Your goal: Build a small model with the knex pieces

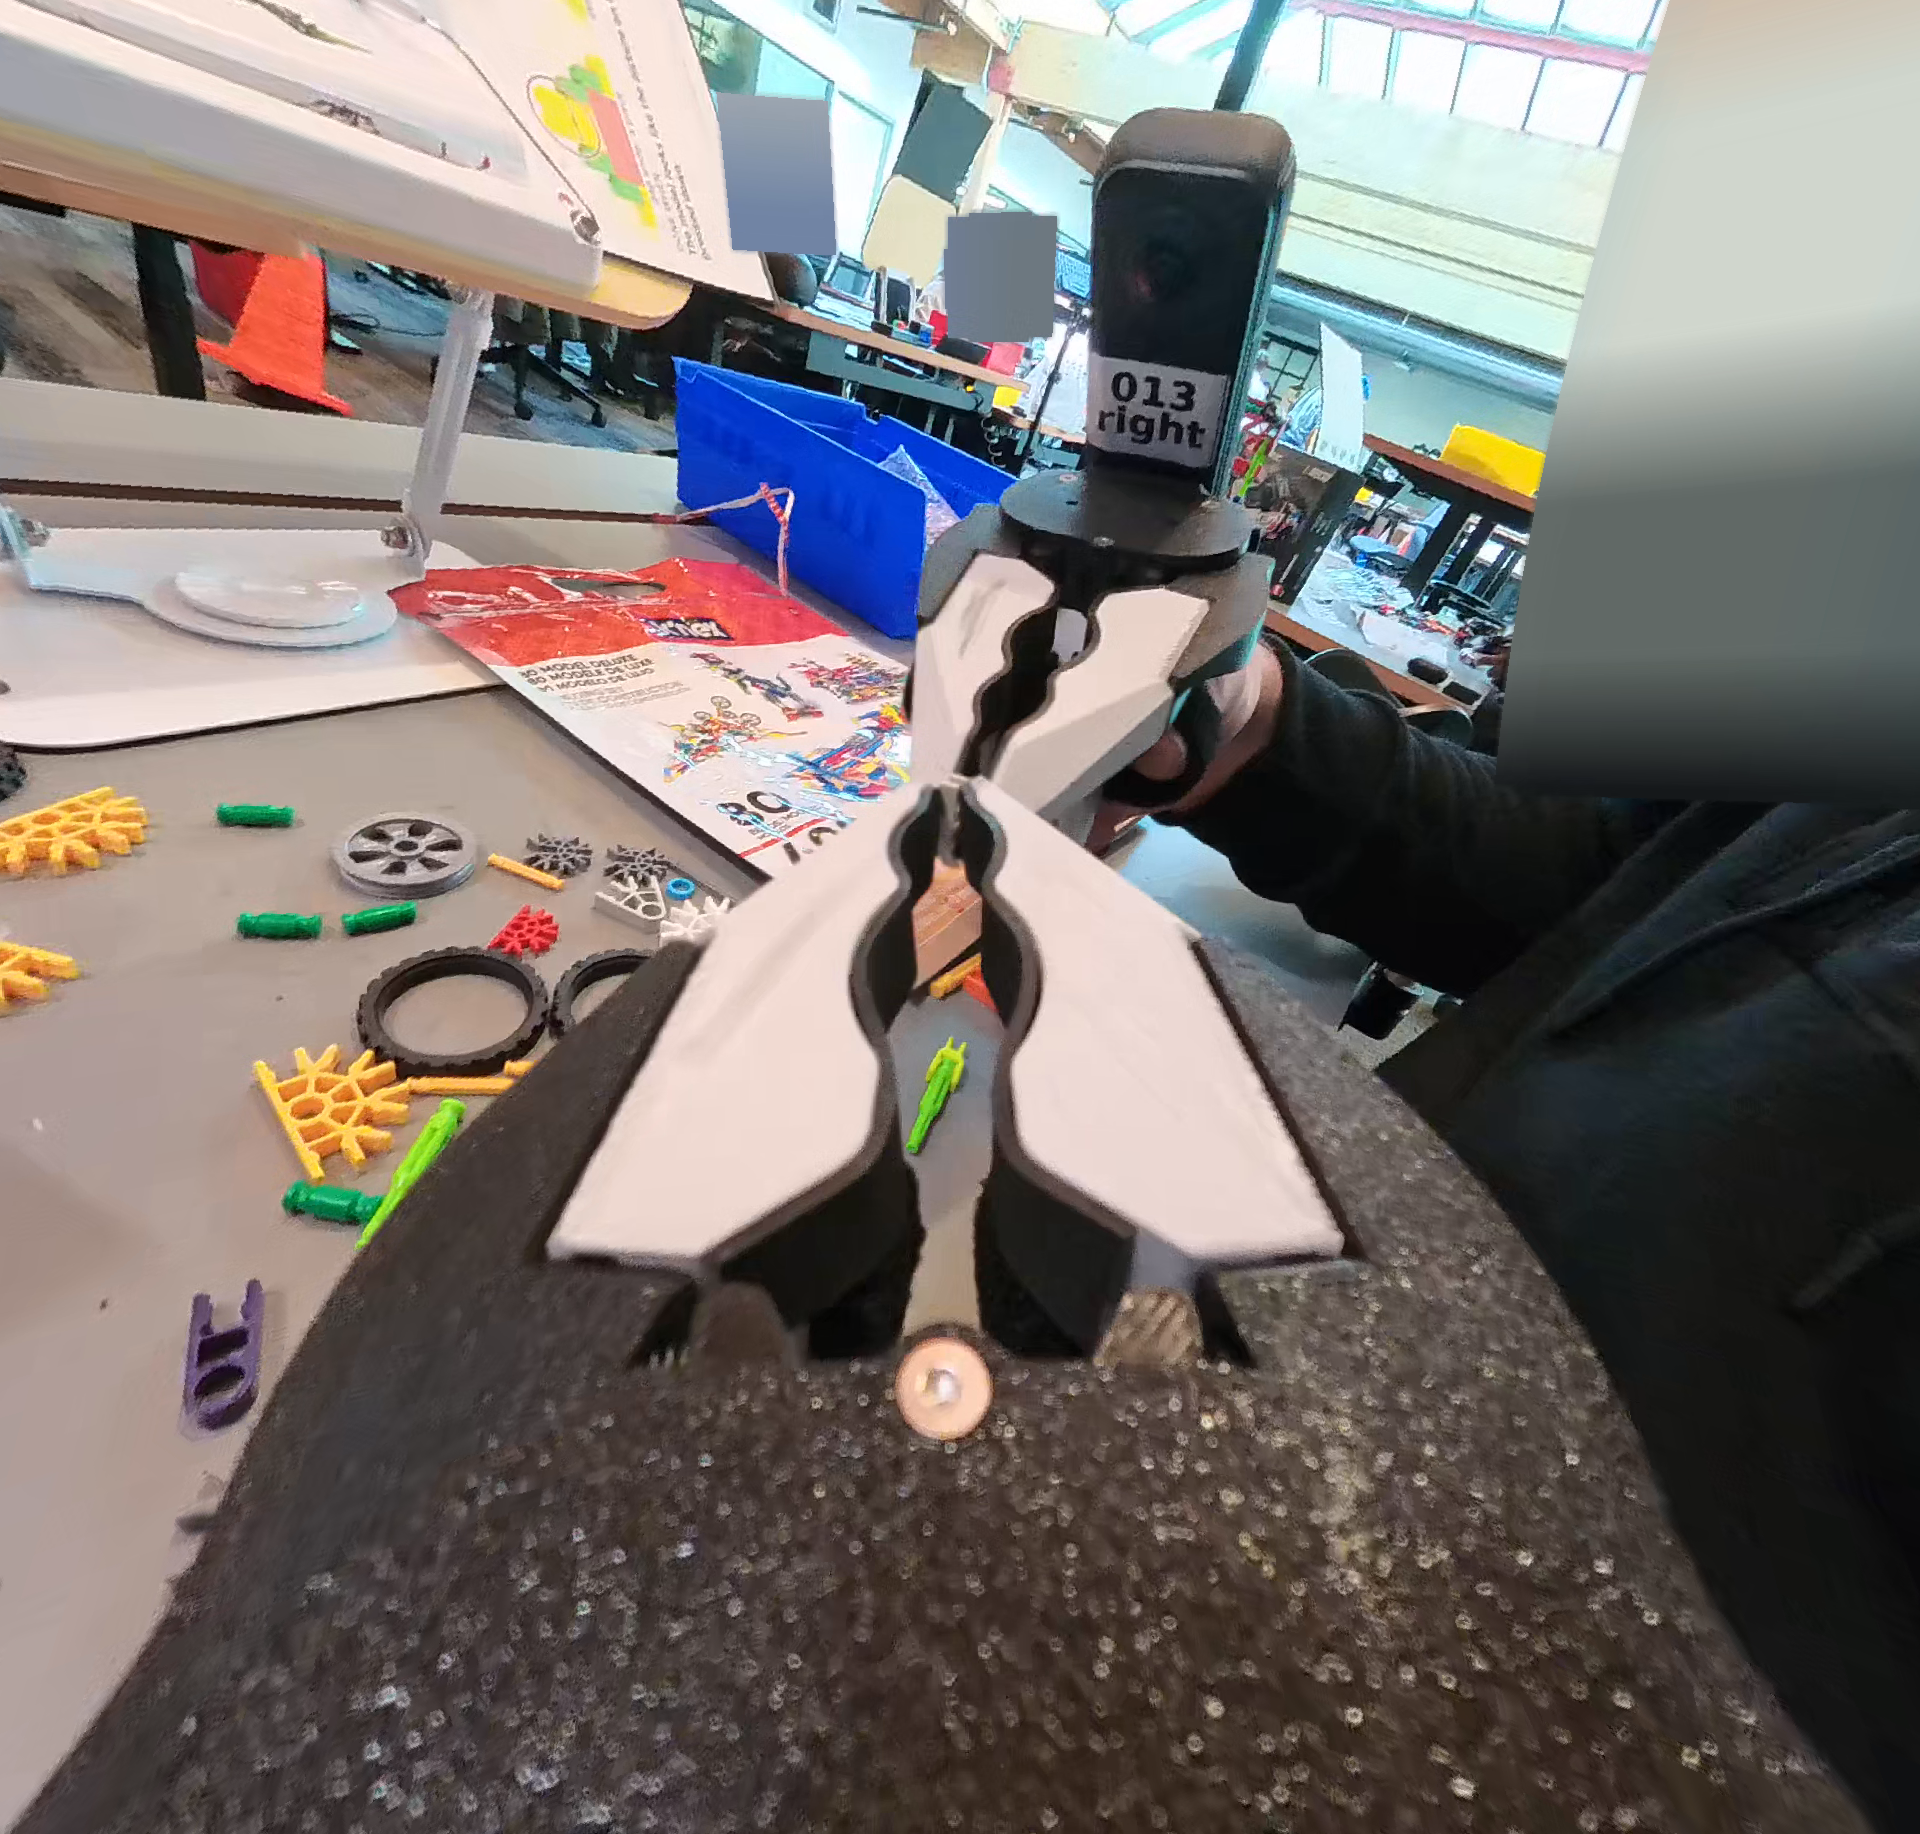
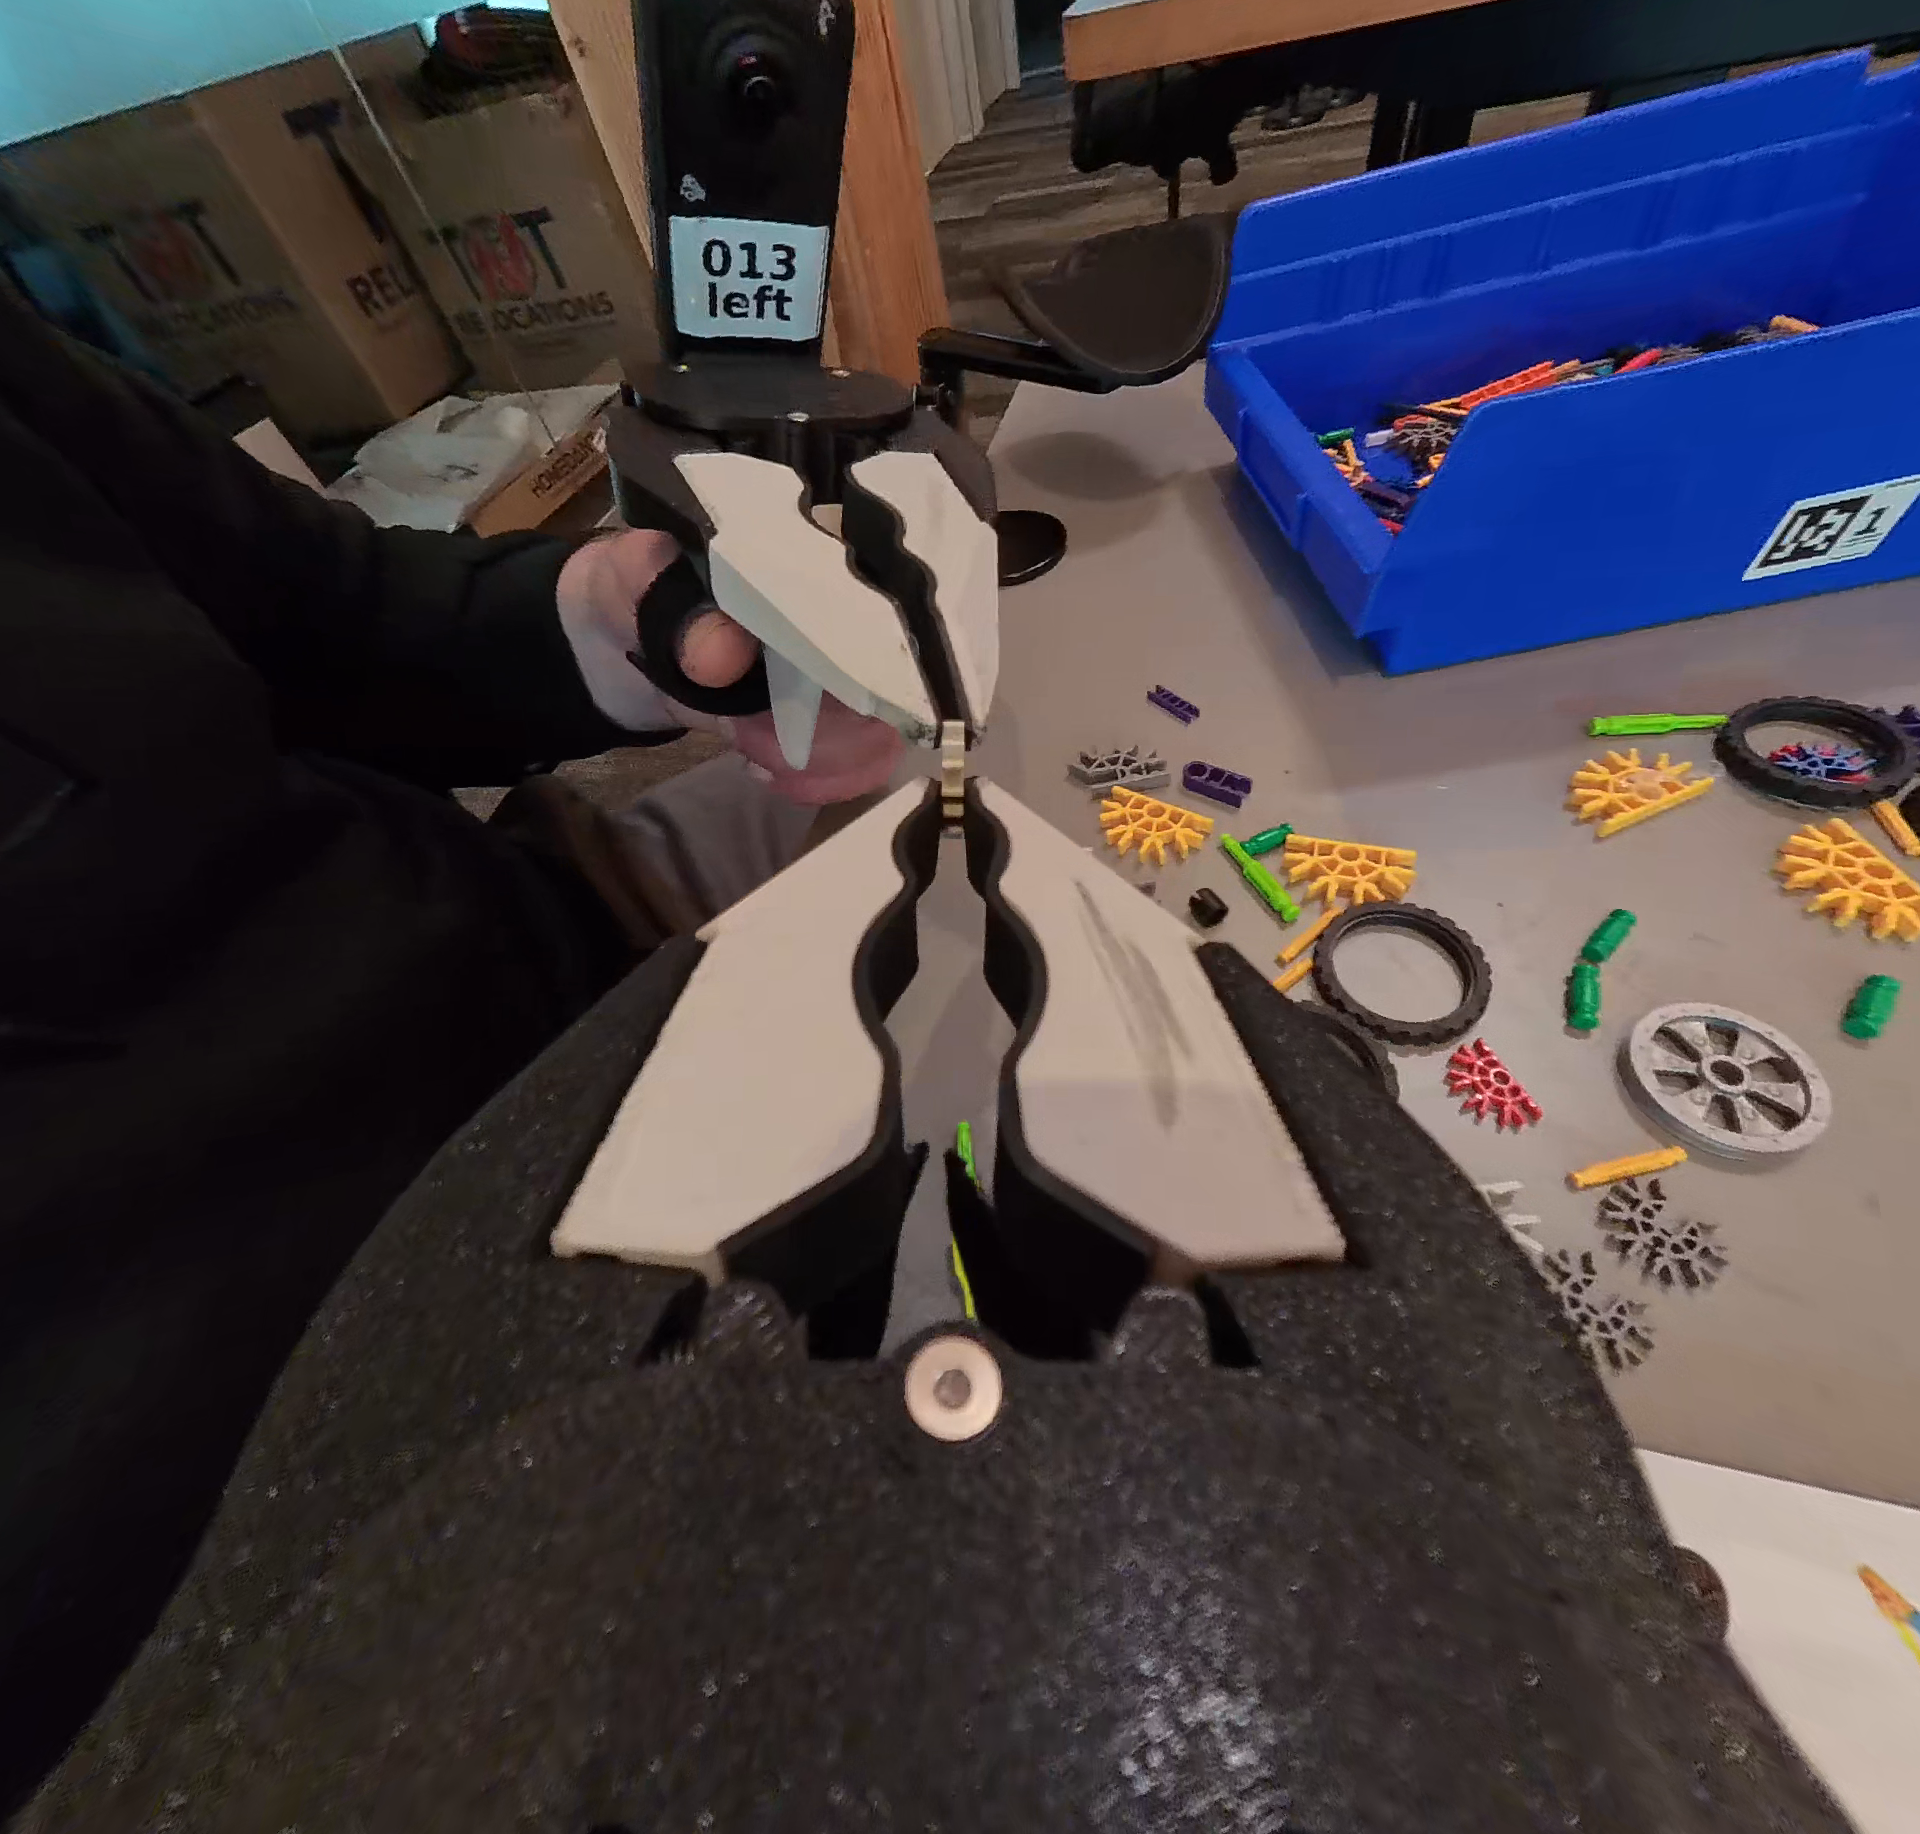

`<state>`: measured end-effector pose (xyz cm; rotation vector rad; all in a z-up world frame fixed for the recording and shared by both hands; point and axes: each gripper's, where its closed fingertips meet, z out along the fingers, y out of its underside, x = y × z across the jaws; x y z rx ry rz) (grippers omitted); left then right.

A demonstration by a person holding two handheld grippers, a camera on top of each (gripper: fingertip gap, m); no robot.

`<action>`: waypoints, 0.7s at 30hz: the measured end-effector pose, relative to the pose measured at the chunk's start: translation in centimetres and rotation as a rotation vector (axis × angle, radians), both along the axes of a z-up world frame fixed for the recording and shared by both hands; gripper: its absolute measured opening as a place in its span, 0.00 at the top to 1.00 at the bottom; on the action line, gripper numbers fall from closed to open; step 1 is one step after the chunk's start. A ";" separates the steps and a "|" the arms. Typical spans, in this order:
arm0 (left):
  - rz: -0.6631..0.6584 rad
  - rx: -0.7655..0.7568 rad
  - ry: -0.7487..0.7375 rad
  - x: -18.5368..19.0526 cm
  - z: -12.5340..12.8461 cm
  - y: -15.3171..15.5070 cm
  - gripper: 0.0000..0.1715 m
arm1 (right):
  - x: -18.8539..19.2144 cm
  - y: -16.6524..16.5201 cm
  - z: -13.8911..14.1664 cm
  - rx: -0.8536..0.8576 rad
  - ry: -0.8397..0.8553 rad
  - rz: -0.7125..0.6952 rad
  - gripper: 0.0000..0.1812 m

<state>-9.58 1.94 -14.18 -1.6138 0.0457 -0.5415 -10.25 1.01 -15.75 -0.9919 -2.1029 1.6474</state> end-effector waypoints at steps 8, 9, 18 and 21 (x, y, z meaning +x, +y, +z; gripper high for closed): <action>-0.028 -0.075 0.094 -0.1 -0.6 0.1 1.00 | 0.1 0.9 -0.7 0.074 -0.013 -0.057 0.95; -0.043 -0.088 0.115 0.1 -0.7 0.1 1.00 | 0.2 1.1 -0.6 0.093 -0.009 -0.060 0.95; -0.081 -0.216 0.289 -0.4 -1.6 0.6 1.00 | 0.9 3.3 -1.2 0.279 -0.042 -0.138 0.95; -0.078 -0.253 0.332 -0.4 -2.7 0.7 1.00 | 2.4 6.6 -1.7 0.408 -0.089 -0.211 0.95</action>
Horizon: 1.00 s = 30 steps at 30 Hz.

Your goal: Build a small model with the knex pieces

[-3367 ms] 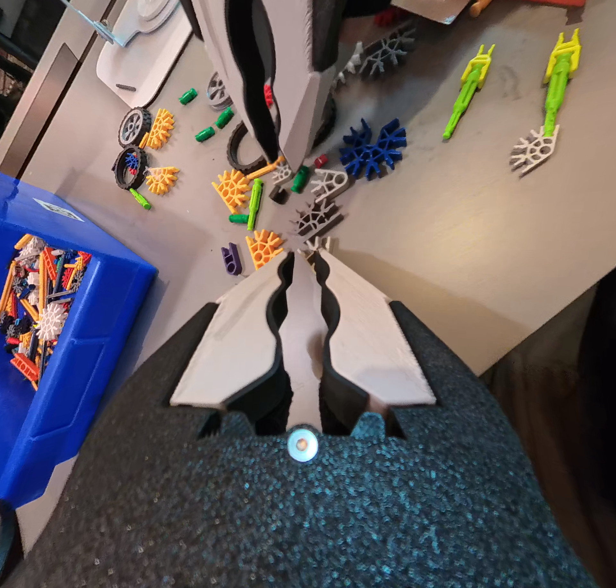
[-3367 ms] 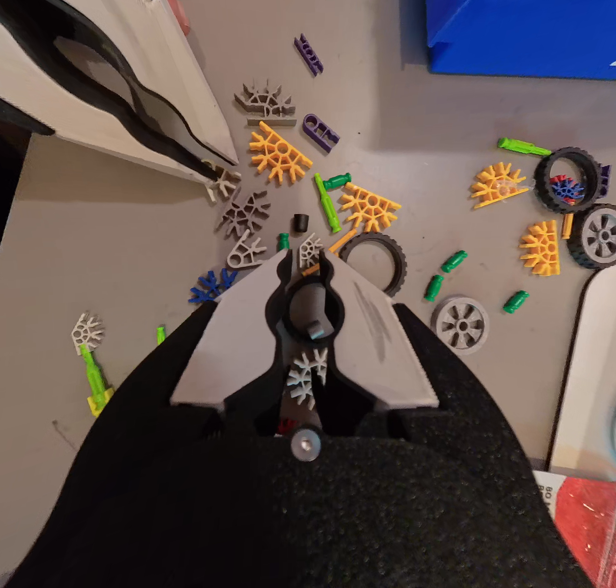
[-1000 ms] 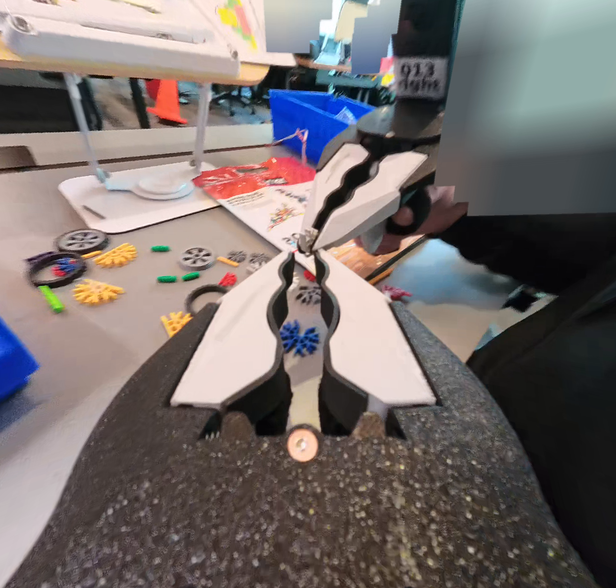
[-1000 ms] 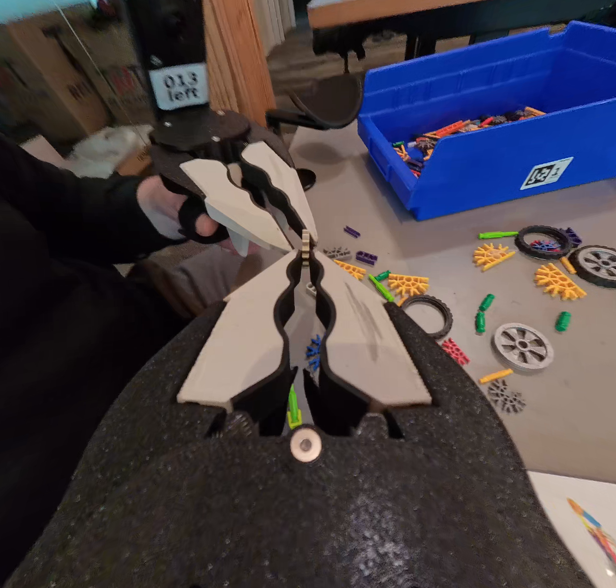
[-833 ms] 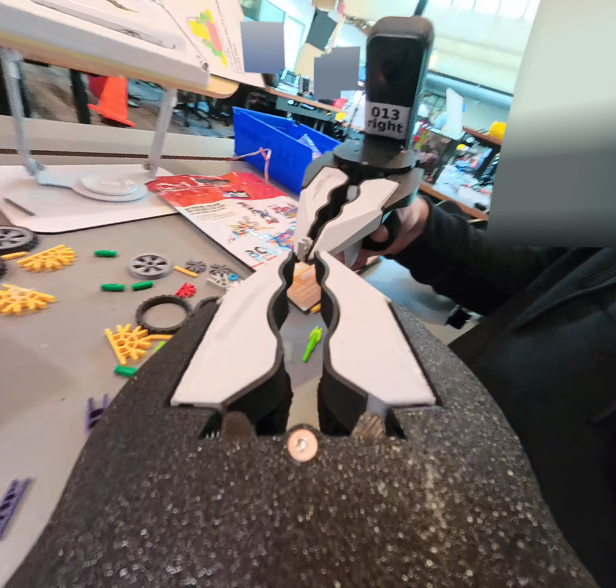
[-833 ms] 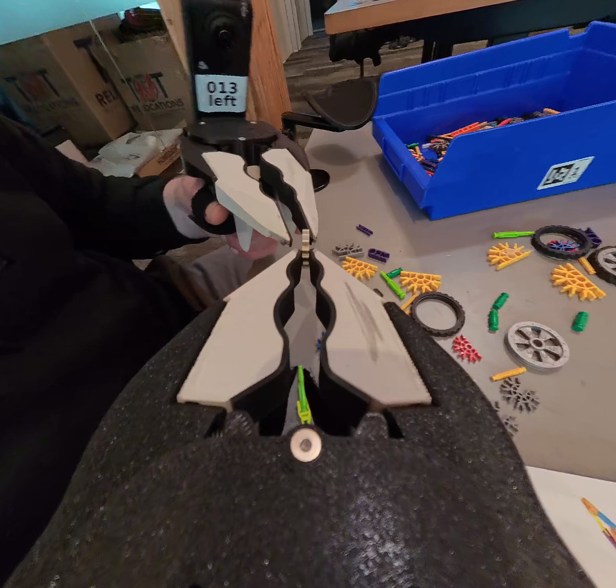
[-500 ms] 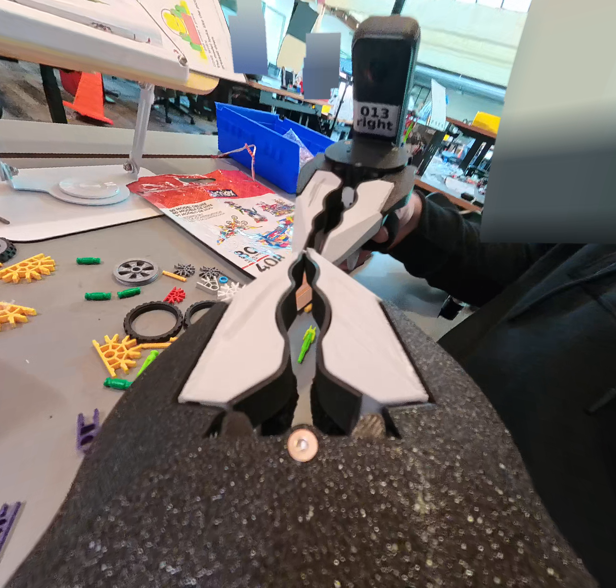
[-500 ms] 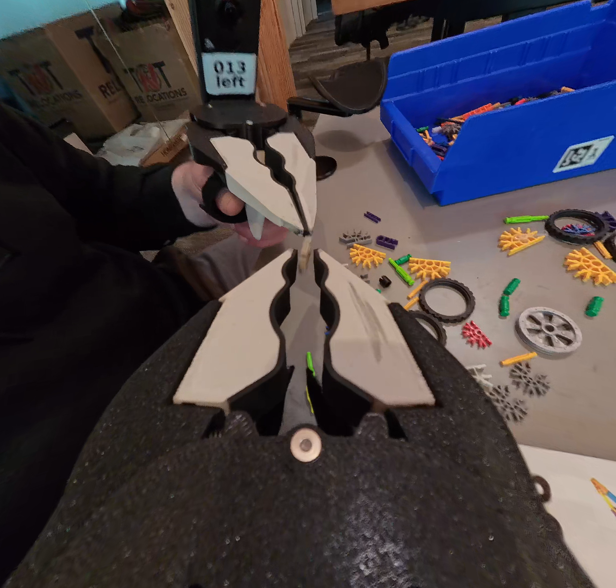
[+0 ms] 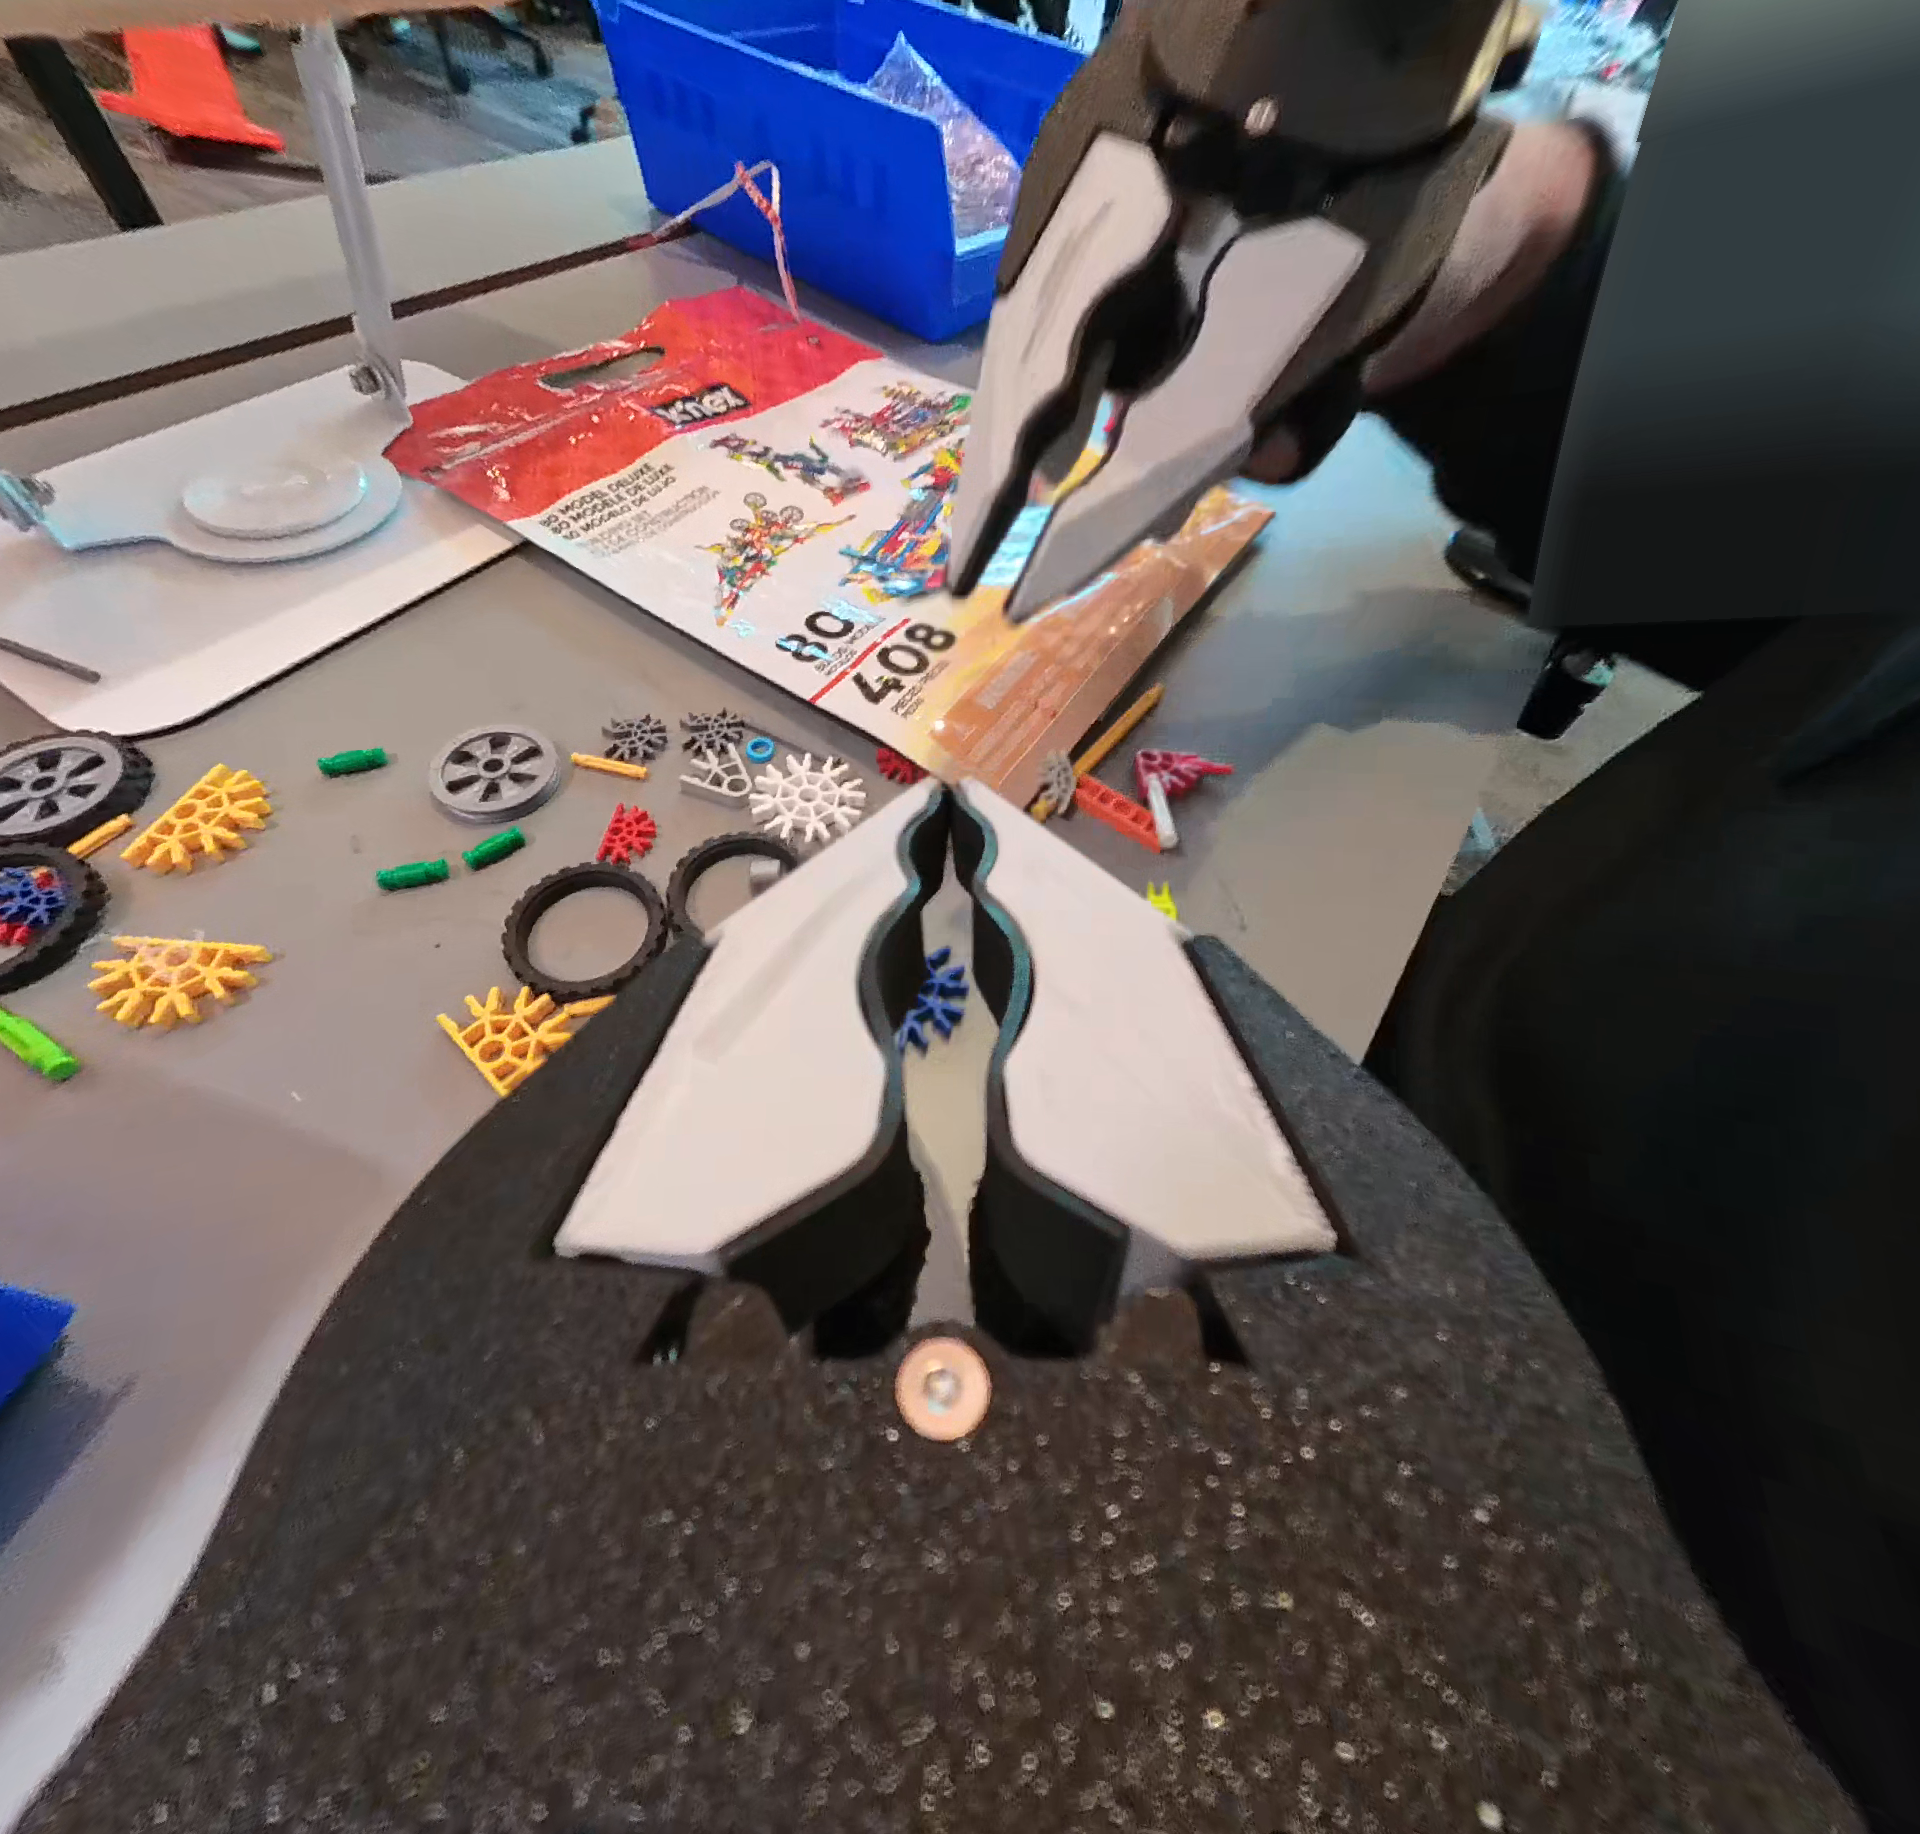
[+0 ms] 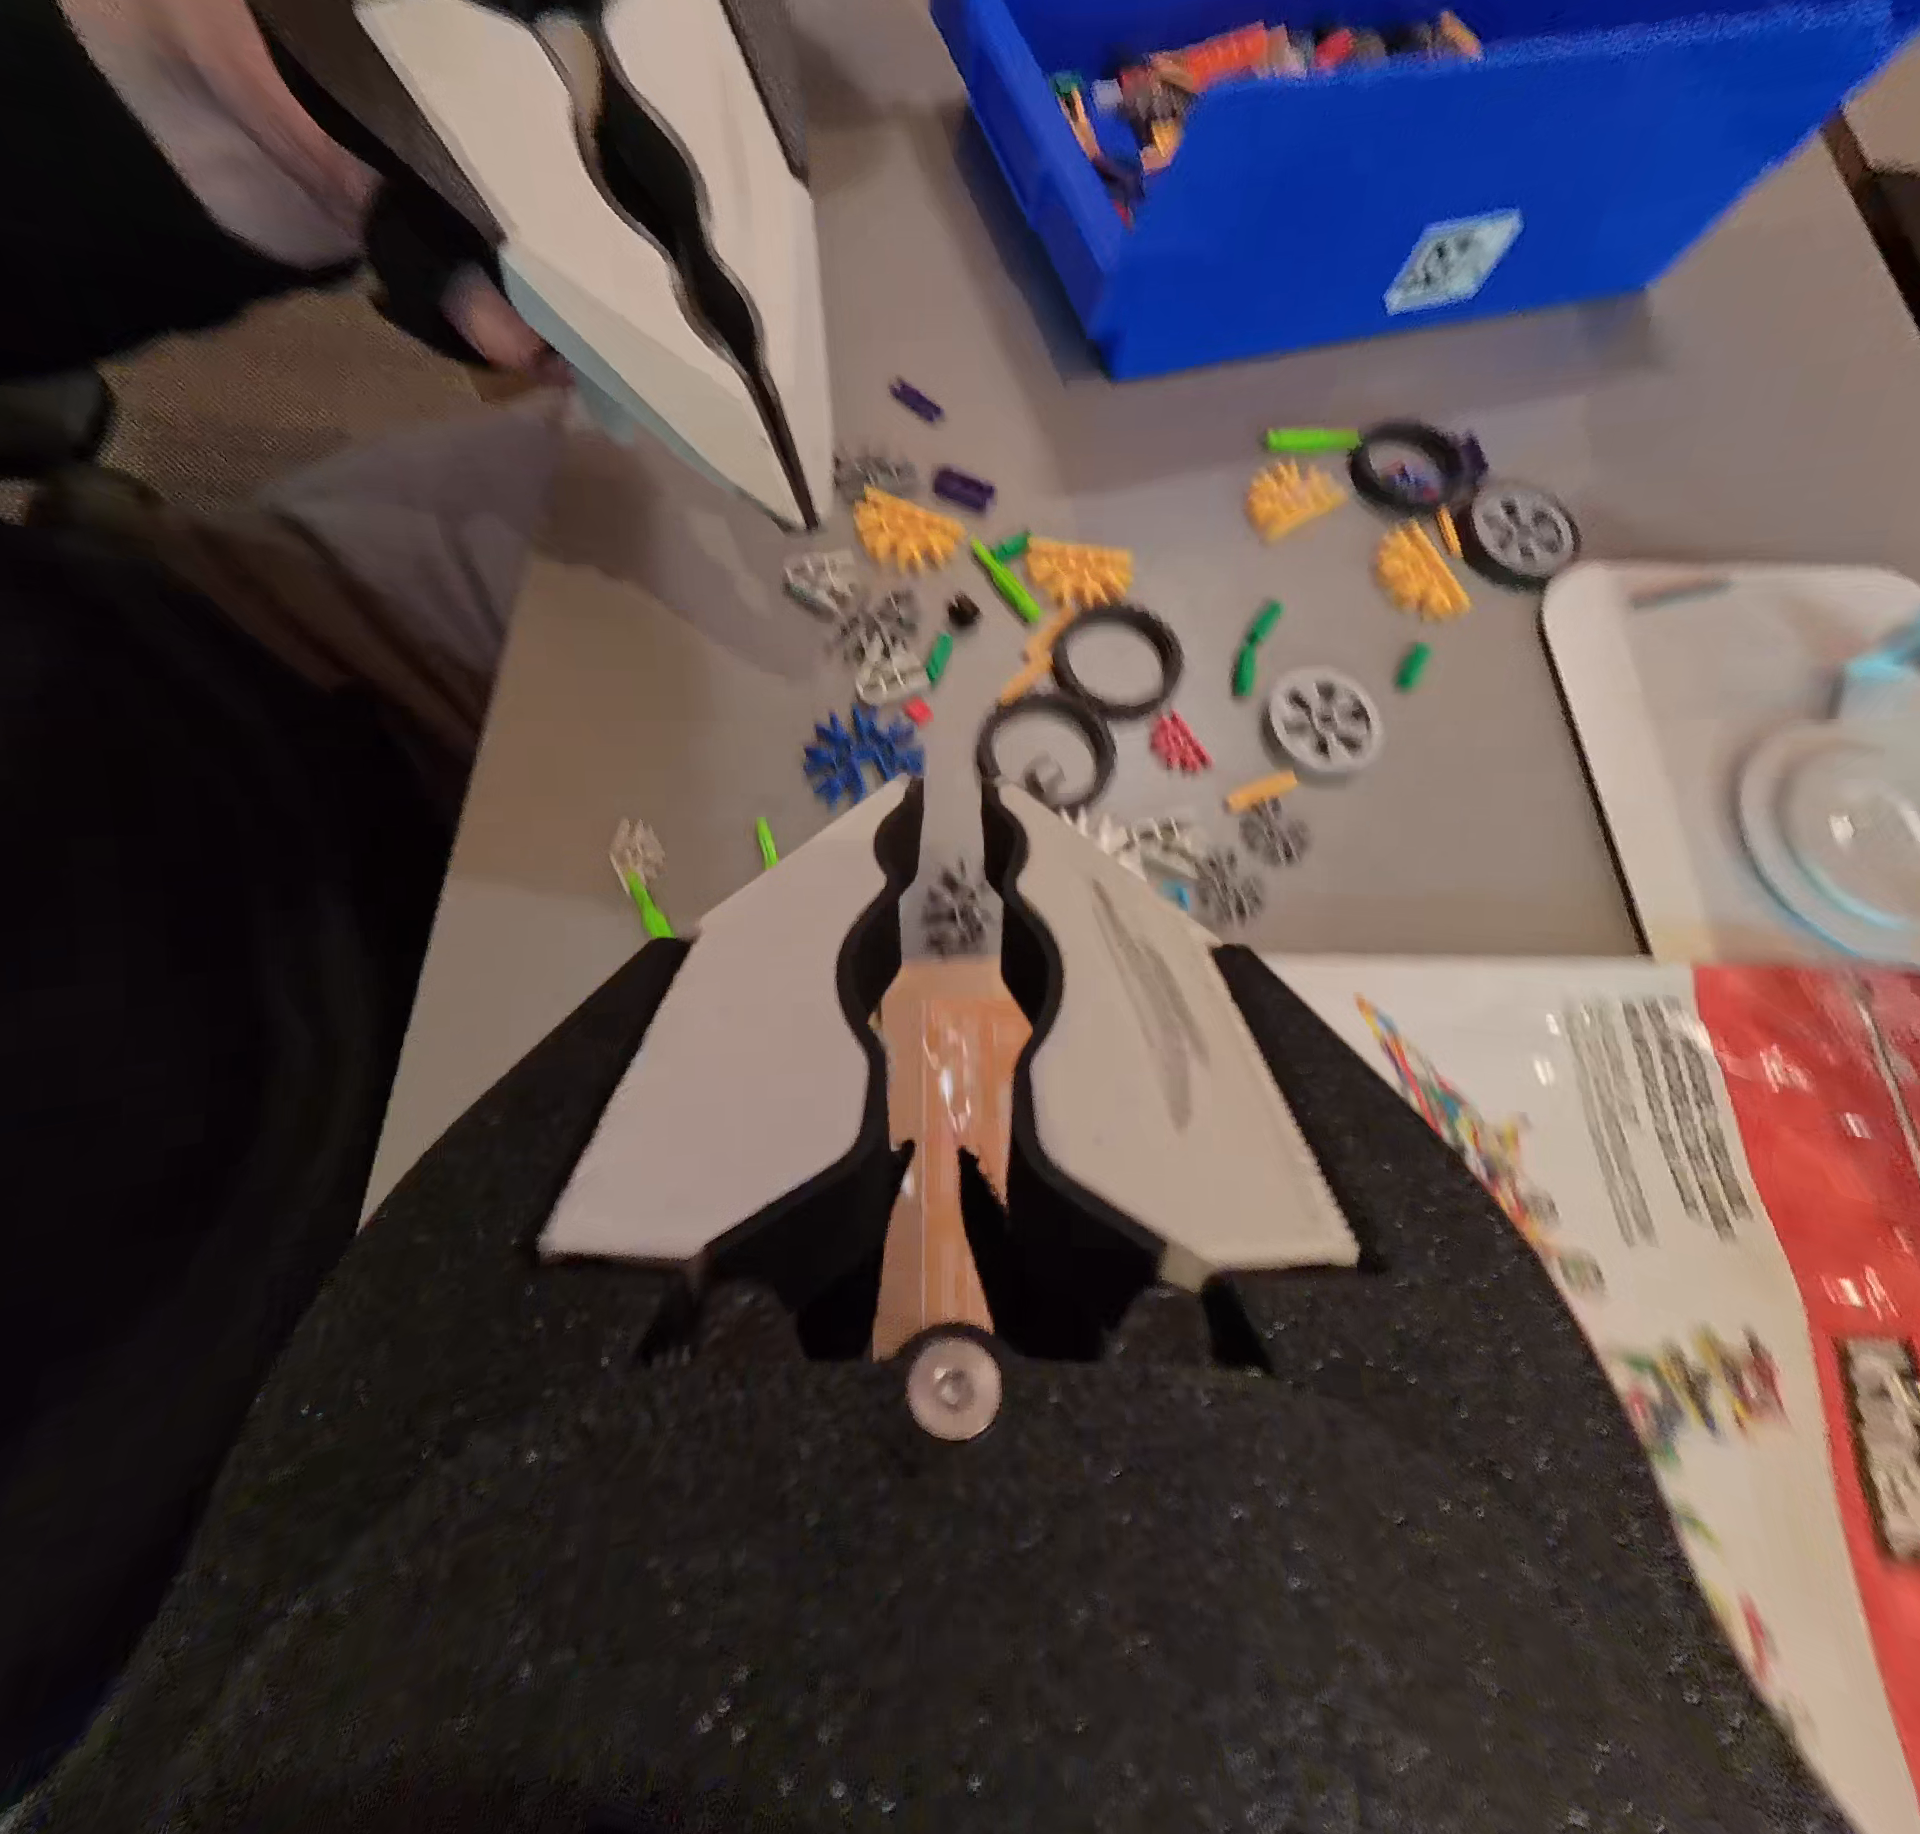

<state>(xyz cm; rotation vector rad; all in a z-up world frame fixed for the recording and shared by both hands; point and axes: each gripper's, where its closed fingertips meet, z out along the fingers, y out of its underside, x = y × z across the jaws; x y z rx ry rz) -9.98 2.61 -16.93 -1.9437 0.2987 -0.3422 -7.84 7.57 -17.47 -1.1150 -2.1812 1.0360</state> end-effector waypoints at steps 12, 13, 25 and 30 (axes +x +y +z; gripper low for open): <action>0.001 -0.071 0.067 1.0 -3.5 0.3 0.98 | 4.7 0.5 -8.0 0.296 -0.249 0.117 0.91; 0.001 -0.071 0.068 1.1 -3.5 0.2 0.98 | 4.6 0.0 -8.2 0.275 -0.259 0.135 0.91; -0.009 -0.079 0.061 1.5 -4.2 0.0 0.98 | 4.9 -0.6 -9.6 0.330 -0.356 0.269 0.91; -0.001 -0.069 0.071 1.7 -4.2 -0.1 0.98 | 4.5 -0.6 -9.2 0.255 -0.324 0.236 0.93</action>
